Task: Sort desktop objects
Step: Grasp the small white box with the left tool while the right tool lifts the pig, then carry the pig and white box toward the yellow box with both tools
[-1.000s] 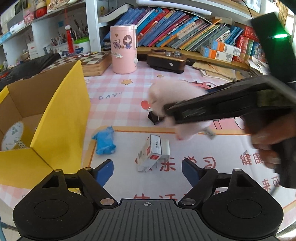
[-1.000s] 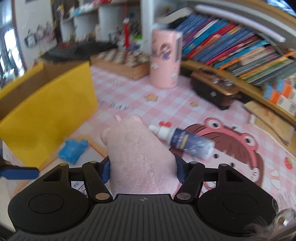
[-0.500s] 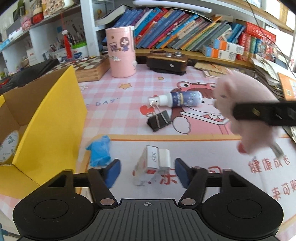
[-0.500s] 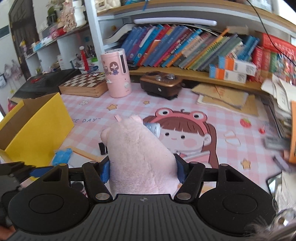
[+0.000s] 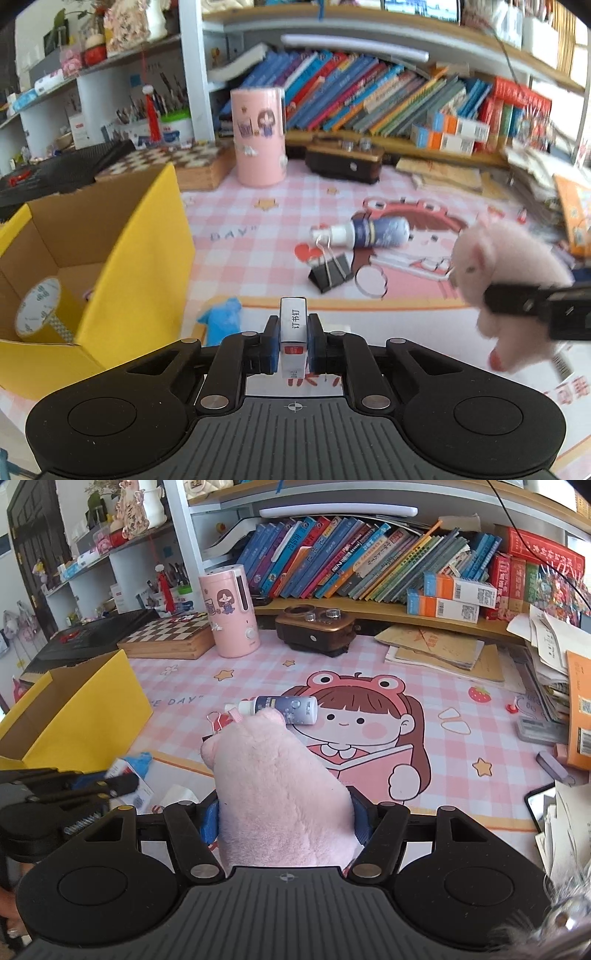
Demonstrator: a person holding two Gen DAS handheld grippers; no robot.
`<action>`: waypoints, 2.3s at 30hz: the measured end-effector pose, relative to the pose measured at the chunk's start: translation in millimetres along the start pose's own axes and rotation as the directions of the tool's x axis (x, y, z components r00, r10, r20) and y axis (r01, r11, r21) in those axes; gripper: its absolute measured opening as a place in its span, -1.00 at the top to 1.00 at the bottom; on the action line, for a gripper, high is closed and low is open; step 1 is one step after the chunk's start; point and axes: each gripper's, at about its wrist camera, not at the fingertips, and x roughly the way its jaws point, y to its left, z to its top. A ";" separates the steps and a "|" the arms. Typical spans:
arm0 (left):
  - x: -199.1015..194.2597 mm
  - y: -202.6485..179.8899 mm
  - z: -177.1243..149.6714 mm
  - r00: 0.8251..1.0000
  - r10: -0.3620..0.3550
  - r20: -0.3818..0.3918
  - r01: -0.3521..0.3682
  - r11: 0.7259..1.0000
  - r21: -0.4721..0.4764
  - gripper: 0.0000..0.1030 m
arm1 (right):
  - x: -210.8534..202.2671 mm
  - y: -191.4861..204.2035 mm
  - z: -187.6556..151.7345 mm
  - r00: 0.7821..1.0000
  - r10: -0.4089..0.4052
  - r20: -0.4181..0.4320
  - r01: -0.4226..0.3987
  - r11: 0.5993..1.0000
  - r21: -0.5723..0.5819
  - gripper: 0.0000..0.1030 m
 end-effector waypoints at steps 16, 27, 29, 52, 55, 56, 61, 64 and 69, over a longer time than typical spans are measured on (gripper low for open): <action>-73.2 18.1 -23.3 0.993 -0.111 0.049 0.114 0.992 -0.063 0.75 | -34.2 47.1 -30.4 1.000 0.003 -0.019 -0.003 1.000 -0.002 -0.22; -102.4 47.1 -48.1 0.986 -0.153 0.063 0.158 0.985 -0.068 0.75 | -58.1 88.6 -59.1 0.999 -0.031 -0.033 0.031 0.999 0.011 -0.22; -107.2 52.3 -53.1 0.985 -0.161 0.064 0.165 0.984 -0.066 0.75 | -62.9 96.7 -64.9 0.999 -0.037 -0.036 0.037 0.999 0.017 -0.22; -180.0 127.0 -119.0 0.983 -0.178 0.052 0.181 0.982 -0.051 0.75 | -105.3 202.4 -134.1 0.999 -0.016 -0.045 0.018 0.999 0.048 -0.22; -187.6 137.6 -127.0 0.984 -0.169 0.052 0.172 0.983 -0.063 0.75 | -106.6 216.5 -141.4 0.998 0.002 -0.055 0.000 0.999 0.035 -0.22; -190.3 141.4 -129.8 0.985 -0.165 0.053 0.169 0.983 -0.067 0.75 | -106.8 221.0 -143.4 0.998 0.007 -0.058 -0.005 1.000 0.031 -0.22; -202.7 156.7 -139.0 0.987 -0.148 0.069 0.154 0.985 -0.083 0.75 | -109.4 239.4 -147.4 0.998 0.025 -0.054 -0.024 1.000 0.008 -0.22; -209.4 163.3 -142.6 0.987 -0.138 0.081 0.145 0.985 -0.090 0.75 | -110.8 248.2 -148.2 0.998 0.034 -0.049 -0.035 0.999 -0.005 -0.22; -216.8 172.3 -143.9 0.988 -0.121 0.097 0.130 0.986 -0.103 0.75 | -111.6 259.9 -146.6 0.998 0.050 -0.042 -0.051 0.998 -0.028 -0.22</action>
